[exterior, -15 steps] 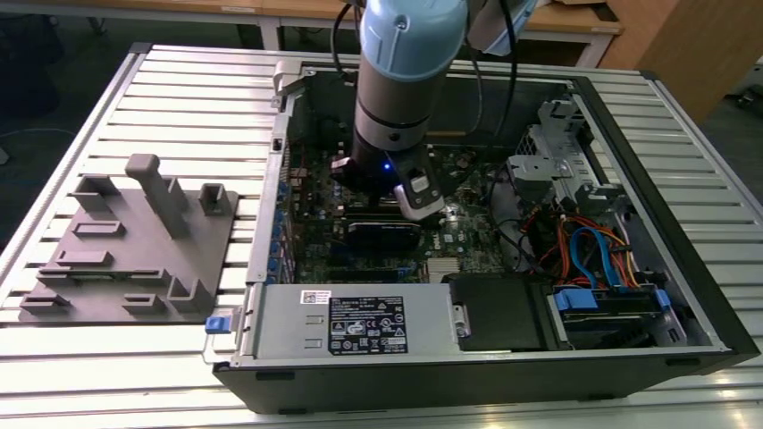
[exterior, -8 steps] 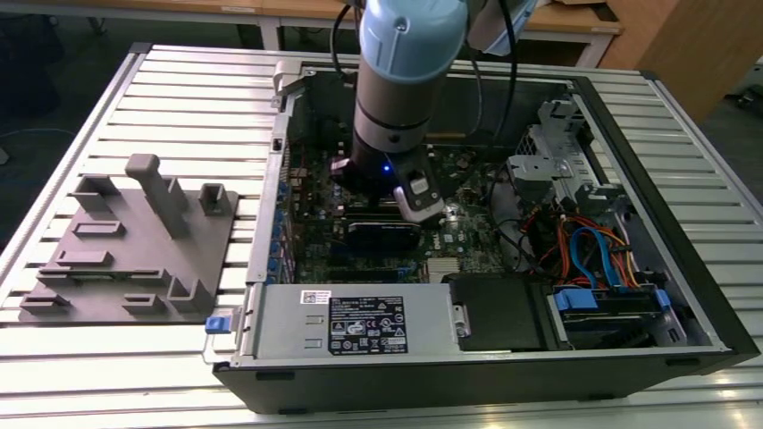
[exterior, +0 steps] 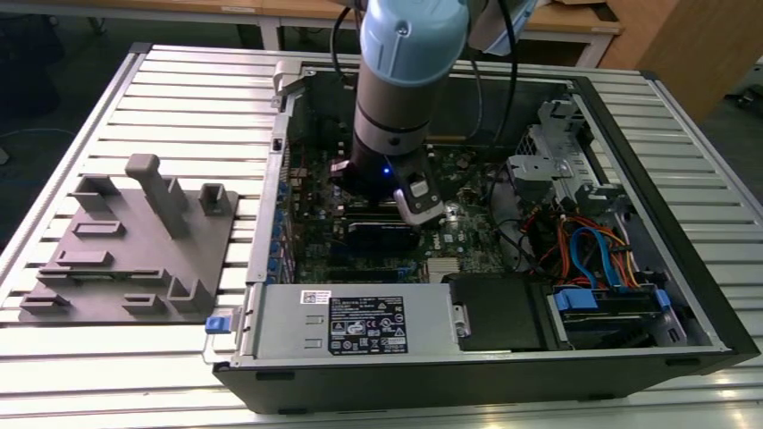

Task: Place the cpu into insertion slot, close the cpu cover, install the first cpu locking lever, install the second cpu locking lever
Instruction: 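Install the second cpu locking lever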

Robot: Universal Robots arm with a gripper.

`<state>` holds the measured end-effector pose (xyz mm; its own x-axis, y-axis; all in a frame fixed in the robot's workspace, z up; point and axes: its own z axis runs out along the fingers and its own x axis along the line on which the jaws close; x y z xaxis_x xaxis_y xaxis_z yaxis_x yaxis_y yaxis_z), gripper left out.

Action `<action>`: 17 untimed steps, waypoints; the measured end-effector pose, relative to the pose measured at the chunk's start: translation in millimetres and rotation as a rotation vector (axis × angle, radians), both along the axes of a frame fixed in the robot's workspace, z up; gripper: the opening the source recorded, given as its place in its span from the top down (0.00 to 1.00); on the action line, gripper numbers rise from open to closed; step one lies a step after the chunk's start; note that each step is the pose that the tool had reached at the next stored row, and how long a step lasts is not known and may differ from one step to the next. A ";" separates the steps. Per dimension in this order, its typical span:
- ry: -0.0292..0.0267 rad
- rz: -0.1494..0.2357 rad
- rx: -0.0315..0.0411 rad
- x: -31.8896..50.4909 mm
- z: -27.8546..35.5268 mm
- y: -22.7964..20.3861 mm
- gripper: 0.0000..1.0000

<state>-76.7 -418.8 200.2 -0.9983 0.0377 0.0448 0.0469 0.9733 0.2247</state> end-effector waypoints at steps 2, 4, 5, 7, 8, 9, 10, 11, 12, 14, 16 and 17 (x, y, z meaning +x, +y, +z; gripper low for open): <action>0.0011 0.000 0.0023 0.0 -1.5 0.1 0.89; 0.0021 0.000 0.0088 0.0 -3.2 -0.1 0.89; 0.0023 0.000 0.0150 0.1 -3.8 0.0 0.89; 0.0030 0.000 0.0272 0.0 -4.8 0.0 0.89; 0.0033 0.000 0.0329 0.0 -5.1 0.0 0.89; 0.0035 0.000 0.0375 0.0 -5.5 0.0 0.89; 0.0037 0.000 0.0414 0.0 -5.9 0.0 0.89; 0.0038 0.000 0.0451 0.0 -6.2 0.1 0.89; 0.0040 0.000 0.0485 0.0 -6.6 0.0 0.89; 0.0046 0.000 0.0544 0.0 -7.4 -0.1 0.89; 0.0050 0.000 0.0632 0.0 -8.0 -0.1 0.89; 0.0052 0.000 0.0667 0.0 -8.1 0.0 0.89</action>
